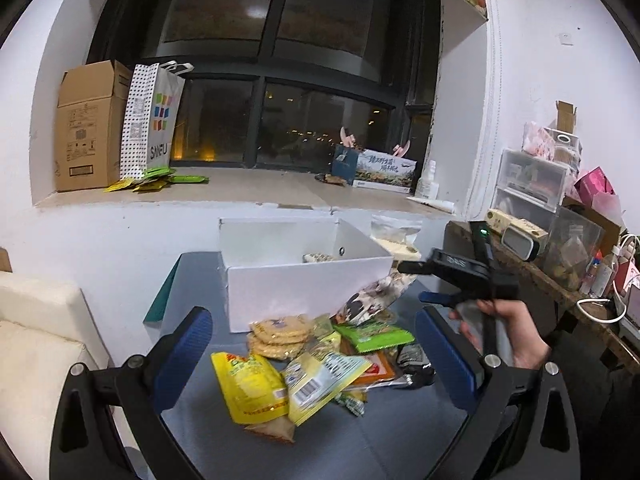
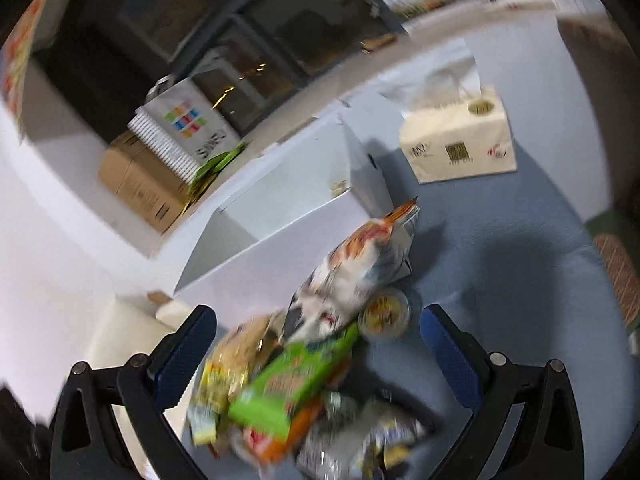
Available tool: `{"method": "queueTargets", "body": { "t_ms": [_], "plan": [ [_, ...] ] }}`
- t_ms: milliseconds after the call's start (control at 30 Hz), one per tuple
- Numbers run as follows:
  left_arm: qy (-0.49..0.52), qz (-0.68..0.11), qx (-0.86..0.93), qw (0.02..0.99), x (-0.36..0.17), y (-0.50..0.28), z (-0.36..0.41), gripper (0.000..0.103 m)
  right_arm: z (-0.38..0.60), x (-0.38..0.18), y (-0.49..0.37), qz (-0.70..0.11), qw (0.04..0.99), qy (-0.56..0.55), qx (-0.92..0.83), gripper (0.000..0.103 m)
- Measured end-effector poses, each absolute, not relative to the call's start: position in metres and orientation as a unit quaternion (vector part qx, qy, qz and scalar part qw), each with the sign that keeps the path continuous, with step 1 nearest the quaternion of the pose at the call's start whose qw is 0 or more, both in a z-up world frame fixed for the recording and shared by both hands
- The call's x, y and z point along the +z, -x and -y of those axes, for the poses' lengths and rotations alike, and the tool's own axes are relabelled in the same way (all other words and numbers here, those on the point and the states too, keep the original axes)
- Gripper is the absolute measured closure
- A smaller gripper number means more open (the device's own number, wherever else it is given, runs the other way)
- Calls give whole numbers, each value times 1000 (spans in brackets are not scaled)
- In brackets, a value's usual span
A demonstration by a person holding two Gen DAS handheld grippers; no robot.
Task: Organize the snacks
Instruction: 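Drop white barcode bag with right gripper while left drops yellow bag into box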
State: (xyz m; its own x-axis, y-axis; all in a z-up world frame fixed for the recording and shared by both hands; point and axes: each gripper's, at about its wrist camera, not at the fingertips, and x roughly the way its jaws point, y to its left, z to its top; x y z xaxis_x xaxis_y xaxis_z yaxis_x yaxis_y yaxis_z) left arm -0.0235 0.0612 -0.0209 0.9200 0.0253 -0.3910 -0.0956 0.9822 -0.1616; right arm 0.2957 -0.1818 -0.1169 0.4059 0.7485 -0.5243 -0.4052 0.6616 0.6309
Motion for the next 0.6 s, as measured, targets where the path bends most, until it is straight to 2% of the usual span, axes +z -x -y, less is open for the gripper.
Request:
{"method": "queueTargets", "body": {
  "t_ms": [200, 233, 267, 300, 333, 433, 600],
  "plan": [
    [94, -213, 35, 972, -33, 23, -67, 0, 159, -153, -341, -460, 777, -264, 339, 0],
    [92, -216, 35, 971, -36, 23, -67, 0, 158, -156, -344, -463, 771, -273, 342, 7],
    [89, -220, 34, 971, -39, 22, -66, 0, 156, -159, -347, -464, 764, -280, 350, 27],
    [87, -224, 33, 970, -41, 21, -66, 0, 153, -161, -348, -466, 761, -276, 357, 40],
    [85, -228, 31, 969, -44, 19, -65, 0, 150, -162, -348, -470, 763, -264, 358, 58],
    [80, -245, 20, 966, -53, 13, -62, 0, 155, -164, -343, -462, 759, -269, 371, 65],
    [49, -280, -13, 959, -70, -3, -51, 0, 173, -136, -322, -412, 776, -270, 394, 67]
  ]
}}
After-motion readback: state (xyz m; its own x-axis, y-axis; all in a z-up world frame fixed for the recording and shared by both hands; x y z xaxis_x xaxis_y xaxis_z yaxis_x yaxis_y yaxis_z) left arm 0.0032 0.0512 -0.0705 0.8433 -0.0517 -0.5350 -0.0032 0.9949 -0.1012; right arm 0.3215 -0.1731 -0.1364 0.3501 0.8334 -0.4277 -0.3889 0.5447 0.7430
